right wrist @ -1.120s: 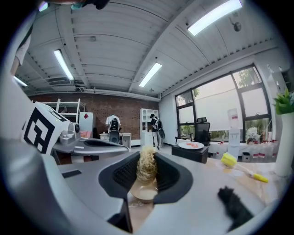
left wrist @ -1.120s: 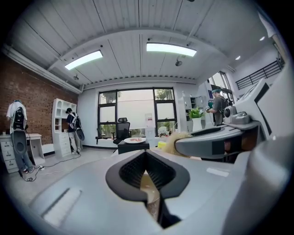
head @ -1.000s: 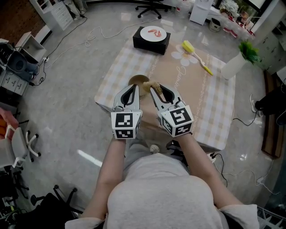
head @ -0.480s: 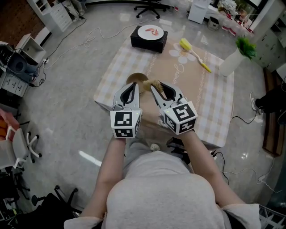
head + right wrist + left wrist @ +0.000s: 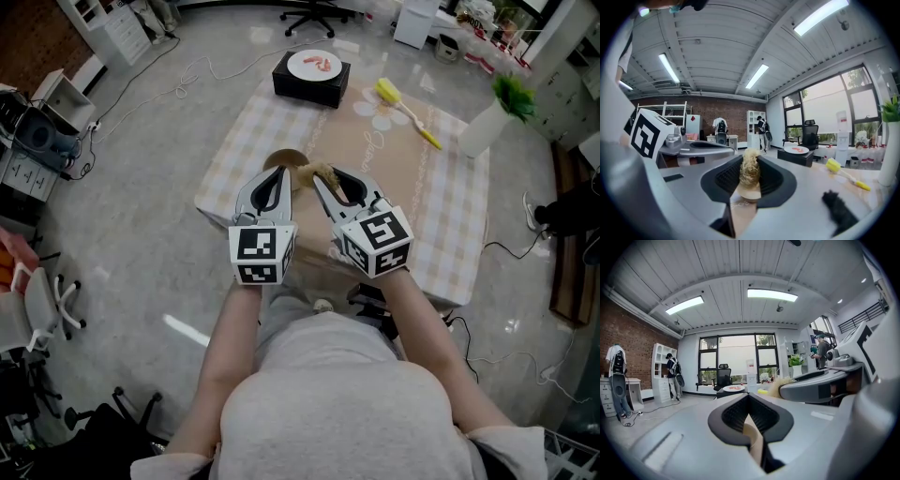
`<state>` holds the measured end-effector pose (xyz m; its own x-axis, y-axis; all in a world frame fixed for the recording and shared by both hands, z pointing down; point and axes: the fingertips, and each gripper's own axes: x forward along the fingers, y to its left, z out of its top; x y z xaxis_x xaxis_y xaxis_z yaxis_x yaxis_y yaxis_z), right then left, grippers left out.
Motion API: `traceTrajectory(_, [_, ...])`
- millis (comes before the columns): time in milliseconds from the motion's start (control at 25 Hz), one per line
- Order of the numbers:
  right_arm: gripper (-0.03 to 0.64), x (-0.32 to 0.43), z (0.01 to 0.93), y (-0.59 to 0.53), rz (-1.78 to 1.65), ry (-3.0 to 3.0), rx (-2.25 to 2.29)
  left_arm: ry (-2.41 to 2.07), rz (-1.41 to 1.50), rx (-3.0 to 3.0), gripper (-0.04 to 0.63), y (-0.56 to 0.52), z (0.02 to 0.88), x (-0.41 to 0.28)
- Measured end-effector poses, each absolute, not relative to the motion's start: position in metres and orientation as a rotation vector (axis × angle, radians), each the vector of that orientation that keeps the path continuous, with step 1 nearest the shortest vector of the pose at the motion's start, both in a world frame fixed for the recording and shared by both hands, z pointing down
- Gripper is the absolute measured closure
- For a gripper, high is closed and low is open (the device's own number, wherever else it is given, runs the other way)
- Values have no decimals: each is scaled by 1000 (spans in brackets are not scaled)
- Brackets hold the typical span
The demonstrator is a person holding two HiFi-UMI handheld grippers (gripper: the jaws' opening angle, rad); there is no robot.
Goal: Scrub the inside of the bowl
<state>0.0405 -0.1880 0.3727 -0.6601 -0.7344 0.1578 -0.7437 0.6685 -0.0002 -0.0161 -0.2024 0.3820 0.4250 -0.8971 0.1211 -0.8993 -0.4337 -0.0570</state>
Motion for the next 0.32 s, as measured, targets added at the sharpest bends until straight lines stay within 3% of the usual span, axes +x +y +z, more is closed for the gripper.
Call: traceTrajectory(320, [522, 34, 377, -181, 149, -2749, 1163, -1644, 170, 2649, 591, -196, 374, -14])
